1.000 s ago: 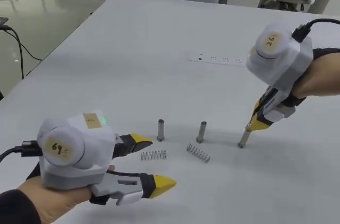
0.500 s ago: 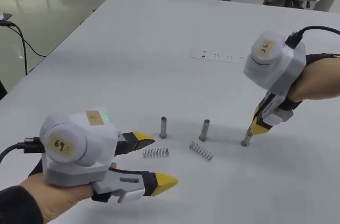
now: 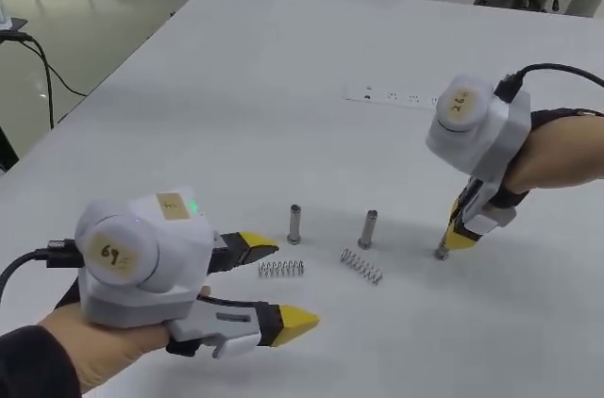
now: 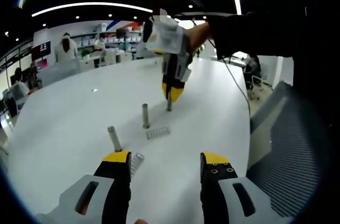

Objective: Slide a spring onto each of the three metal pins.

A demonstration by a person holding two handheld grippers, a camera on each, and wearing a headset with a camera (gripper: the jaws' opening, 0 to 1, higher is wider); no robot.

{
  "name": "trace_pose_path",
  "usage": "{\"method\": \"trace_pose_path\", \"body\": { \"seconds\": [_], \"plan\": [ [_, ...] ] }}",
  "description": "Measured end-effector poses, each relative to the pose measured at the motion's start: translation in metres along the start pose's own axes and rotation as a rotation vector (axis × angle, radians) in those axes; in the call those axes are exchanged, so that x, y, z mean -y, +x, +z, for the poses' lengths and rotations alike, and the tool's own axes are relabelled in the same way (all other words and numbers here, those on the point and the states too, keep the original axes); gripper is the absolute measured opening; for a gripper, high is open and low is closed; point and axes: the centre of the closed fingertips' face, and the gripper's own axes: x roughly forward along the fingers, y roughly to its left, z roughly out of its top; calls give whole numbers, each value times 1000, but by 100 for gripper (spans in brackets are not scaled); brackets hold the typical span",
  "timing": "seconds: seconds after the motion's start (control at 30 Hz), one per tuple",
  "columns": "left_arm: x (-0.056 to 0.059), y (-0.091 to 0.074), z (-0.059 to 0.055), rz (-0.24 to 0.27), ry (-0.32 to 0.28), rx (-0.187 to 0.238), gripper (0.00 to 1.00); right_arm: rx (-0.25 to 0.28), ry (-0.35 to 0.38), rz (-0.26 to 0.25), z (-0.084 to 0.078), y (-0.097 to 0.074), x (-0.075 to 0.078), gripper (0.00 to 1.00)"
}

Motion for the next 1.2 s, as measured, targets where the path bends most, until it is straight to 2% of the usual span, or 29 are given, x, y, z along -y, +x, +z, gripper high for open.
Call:
{"method": "trace_pose_path", "body": {
  "seconds": [0.3, 0.63, 1.2],
  "plan": [
    [-1, 0, 0, 3, -1, -1, 46, -19, -2, 9, -4, 8, -2, 9],
    [0, 0, 0, 1, 4, -5, 46, -10, 1, 4, -5, 10, -3, 9],
    [1, 0, -2, -2, 8, -11, 46, 28, -28, -48, 2, -1, 4, 17]
  ]
}}
